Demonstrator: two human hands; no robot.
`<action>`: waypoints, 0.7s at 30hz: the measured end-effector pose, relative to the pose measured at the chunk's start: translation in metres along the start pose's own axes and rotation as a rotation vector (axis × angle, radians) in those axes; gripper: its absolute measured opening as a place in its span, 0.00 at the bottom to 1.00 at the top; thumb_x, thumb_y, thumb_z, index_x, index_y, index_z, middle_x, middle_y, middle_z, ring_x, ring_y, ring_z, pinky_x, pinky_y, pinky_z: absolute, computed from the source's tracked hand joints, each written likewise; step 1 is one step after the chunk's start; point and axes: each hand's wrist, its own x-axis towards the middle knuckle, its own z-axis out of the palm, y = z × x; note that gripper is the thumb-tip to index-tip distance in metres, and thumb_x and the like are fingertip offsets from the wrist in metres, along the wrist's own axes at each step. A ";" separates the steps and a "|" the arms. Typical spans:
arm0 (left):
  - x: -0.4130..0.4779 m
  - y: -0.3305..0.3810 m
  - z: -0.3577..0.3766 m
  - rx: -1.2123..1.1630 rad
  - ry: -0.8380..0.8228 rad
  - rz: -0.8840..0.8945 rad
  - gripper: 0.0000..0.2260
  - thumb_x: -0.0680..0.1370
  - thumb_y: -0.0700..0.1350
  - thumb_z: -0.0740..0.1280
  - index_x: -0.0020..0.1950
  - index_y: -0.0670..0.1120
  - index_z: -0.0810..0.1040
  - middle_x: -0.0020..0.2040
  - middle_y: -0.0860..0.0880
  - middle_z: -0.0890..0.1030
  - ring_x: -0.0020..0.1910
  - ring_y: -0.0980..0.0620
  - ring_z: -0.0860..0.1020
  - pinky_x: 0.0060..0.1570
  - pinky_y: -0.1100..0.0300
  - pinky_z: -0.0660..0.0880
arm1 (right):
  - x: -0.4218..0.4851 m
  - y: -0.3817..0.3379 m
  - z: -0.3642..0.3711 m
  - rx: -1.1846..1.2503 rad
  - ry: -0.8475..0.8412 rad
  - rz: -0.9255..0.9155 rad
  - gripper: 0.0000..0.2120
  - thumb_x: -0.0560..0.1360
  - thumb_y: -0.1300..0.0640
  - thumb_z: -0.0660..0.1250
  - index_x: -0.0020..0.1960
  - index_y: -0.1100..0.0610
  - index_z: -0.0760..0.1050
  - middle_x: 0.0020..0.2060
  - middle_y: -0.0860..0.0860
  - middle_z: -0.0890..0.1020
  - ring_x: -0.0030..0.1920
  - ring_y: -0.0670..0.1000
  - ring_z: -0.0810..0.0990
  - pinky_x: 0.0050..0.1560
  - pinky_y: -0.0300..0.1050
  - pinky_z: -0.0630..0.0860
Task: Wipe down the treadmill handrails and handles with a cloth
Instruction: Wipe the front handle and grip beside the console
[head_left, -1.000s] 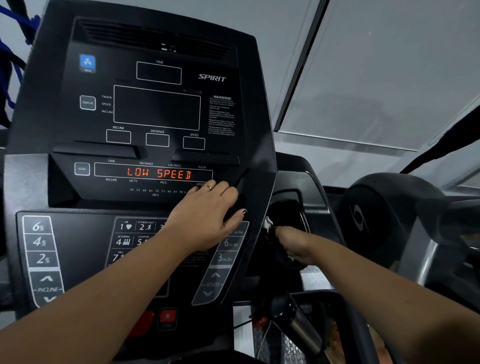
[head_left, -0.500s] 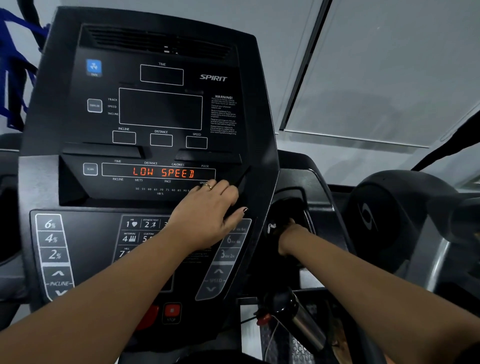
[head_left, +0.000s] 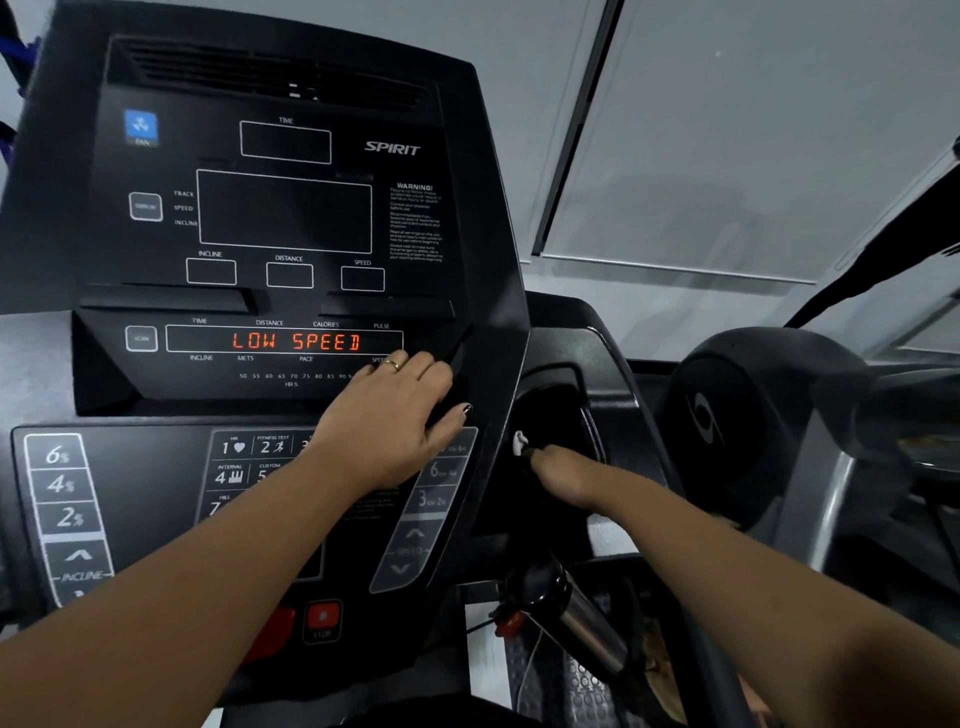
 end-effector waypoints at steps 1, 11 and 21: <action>-0.001 0.000 0.000 0.005 -0.001 -0.002 0.13 0.80 0.61 0.49 0.48 0.54 0.64 0.46 0.57 0.67 0.47 0.55 0.65 0.51 0.53 0.72 | -0.006 0.000 0.000 -0.206 0.001 -0.054 0.18 0.84 0.51 0.50 0.52 0.59 0.75 0.44 0.54 0.77 0.48 0.54 0.75 0.47 0.42 0.65; -0.002 -0.001 -0.001 0.010 -0.028 -0.005 0.16 0.79 0.63 0.47 0.49 0.53 0.67 0.48 0.57 0.70 0.50 0.53 0.70 0.53 0.54 0.71 | -0.026 0.031 -0.017 -0.992 0.080 -0.376 0.34 0.72 0.43 0.35 0.47 0.57 0.77 0.49 0.53 0.82 0.57 0.54 0.74 0.57 0.49 0.72; 0.000 -0.004 -0.002 0.011 -0.067 -0.011 0.17 0.80 0.63 0.49 0.51 0.53 0.68 0.49 0.57 0.68 0.51 0.53 0.69 0.54 0.54 0.71 | 0.012 -0.001 -0.012 -1.490 -0.070 -0.097 0.26 0.80 0.58 0.53 0.78 0.58 0.57 0.77 0.56 0.59 0.78 0.58 0.53 0.76 0.55 0.50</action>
